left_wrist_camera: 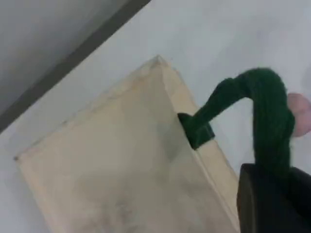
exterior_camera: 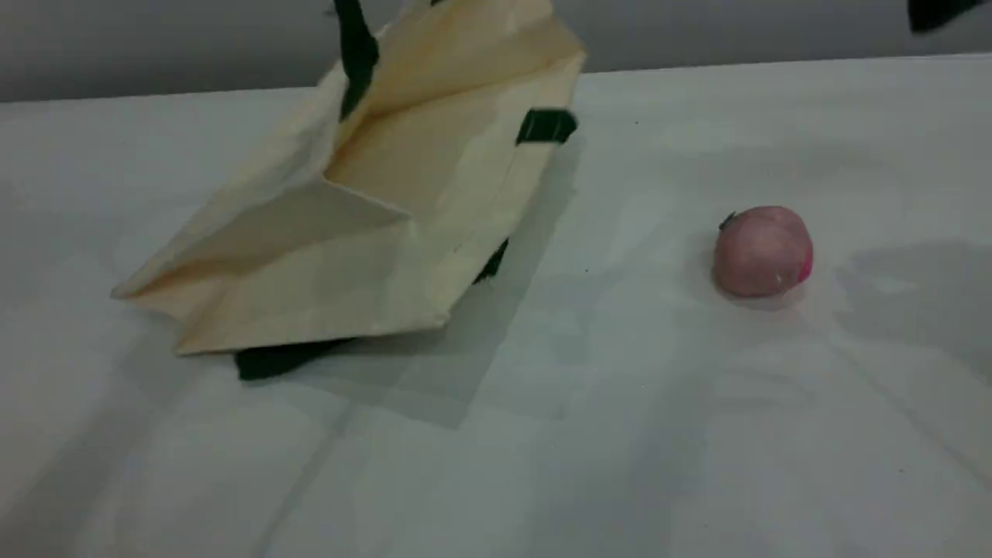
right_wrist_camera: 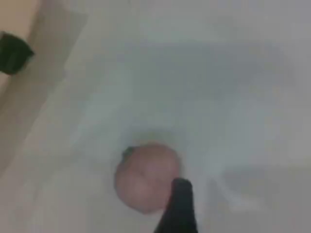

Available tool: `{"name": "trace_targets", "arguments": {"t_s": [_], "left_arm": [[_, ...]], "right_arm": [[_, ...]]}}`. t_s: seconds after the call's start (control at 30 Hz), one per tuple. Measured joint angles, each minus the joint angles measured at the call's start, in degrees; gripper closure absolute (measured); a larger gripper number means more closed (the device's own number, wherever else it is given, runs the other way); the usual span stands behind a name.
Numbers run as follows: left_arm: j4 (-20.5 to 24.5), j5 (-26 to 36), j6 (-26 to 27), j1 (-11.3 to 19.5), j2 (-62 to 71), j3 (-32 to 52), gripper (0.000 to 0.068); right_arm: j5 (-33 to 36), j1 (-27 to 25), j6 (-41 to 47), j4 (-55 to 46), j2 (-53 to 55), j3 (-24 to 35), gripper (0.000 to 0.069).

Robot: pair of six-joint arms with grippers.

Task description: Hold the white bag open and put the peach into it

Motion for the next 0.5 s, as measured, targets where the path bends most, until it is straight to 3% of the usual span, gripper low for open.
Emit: {"name": "trace_targets", "arguments": {"t_s": [0.3,0.4,0.5], "left_arm": [[-2.8,-0.1,12.6,-0.7,-9.6,11.8,0.0587],[-0.8,0.0,17.1,-0.7,-11.4,14.1,0.0587],[2.6,-0.1,17.7,-0.7,-11.4,14.1,0.0587]], "right_arm": [[-2.0,0.0,-1.2,0.1,3.7,-0.4,0.0113],[-1.9,0.0,-1.2,0.1,3.7,-0.4,0.0113],[-1.4,0.0,-1.3,0.0,3.7,-0.4,0.0113]]}}
